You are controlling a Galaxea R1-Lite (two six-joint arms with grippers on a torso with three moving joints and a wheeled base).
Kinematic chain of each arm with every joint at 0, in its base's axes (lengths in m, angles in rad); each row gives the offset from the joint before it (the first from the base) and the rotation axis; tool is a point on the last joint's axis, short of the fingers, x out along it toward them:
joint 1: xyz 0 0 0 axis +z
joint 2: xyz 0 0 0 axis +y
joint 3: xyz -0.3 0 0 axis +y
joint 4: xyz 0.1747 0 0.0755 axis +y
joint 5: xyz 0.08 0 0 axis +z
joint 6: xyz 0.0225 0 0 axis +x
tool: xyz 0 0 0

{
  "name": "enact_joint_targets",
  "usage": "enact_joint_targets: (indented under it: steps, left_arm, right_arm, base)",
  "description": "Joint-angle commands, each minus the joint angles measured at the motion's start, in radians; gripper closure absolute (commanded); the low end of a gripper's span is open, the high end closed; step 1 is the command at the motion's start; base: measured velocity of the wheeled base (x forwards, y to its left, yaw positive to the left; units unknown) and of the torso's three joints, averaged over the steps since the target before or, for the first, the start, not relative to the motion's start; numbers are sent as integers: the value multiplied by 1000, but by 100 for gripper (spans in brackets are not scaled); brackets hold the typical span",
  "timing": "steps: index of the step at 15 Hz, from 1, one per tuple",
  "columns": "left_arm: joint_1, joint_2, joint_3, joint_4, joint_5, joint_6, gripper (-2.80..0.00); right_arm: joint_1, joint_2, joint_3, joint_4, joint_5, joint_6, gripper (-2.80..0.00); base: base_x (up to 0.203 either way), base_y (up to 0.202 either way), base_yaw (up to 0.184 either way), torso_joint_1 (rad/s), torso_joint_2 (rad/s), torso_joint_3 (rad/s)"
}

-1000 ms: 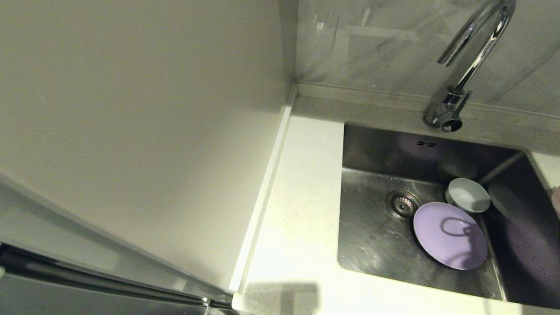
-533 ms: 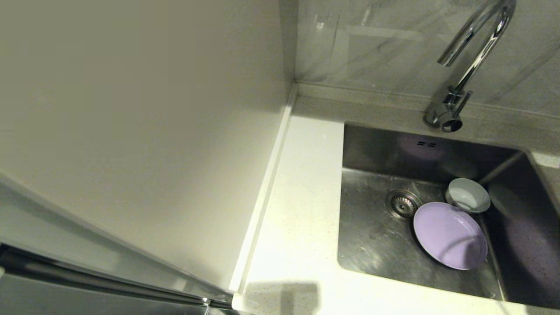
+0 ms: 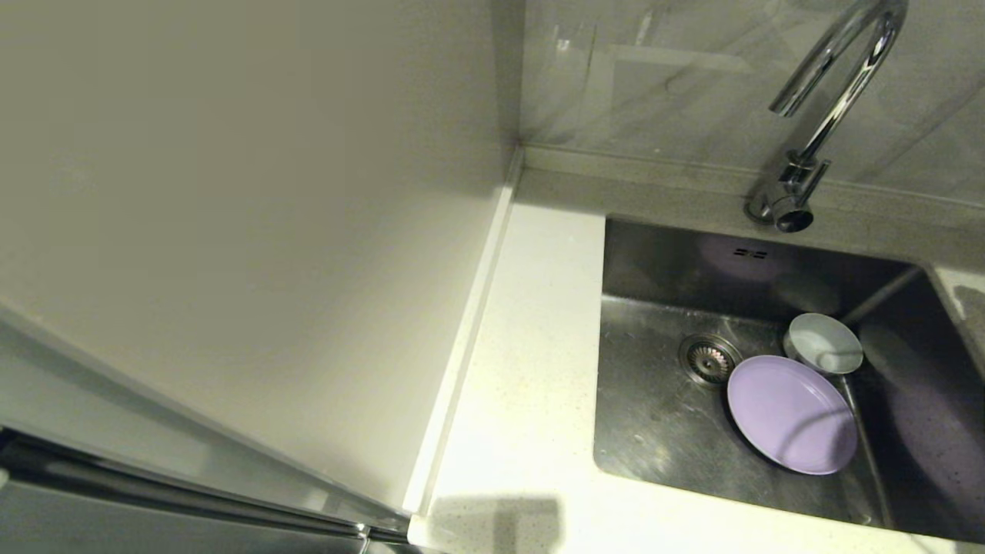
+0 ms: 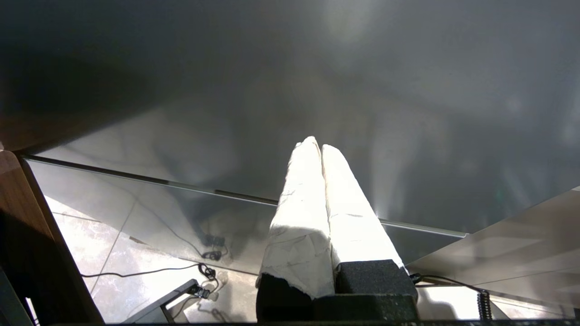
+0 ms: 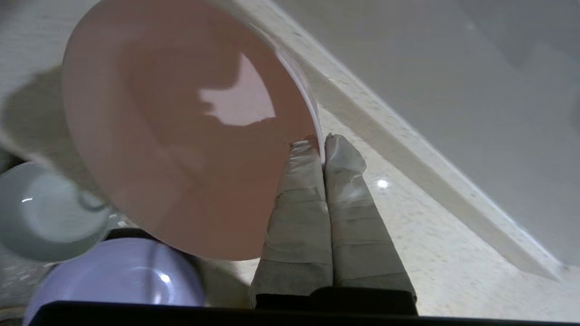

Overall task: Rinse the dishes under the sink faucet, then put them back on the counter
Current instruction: Put a bowl back to the table from the sink

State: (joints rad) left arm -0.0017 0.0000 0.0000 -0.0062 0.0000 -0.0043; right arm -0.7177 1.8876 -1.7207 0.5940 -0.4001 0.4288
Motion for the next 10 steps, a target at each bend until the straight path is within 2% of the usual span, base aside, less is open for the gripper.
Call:
enact_joint_targets:
  steps: [1, 10]
  left_arm:
    - [0, 0, 3, -1, 0, 0, 0]
    - [0, 0, 3, -1, 0, 0, 0]
  right_arm:
    - [-5, 17, 12, 7, -13, 2, 0]
    - [-3, 38, 39, 9, -14, 4, 0]
  base:
    - [0, 0, 0, 0, 0, 0]
    - [0, 0, 0, 0, 0, 0]
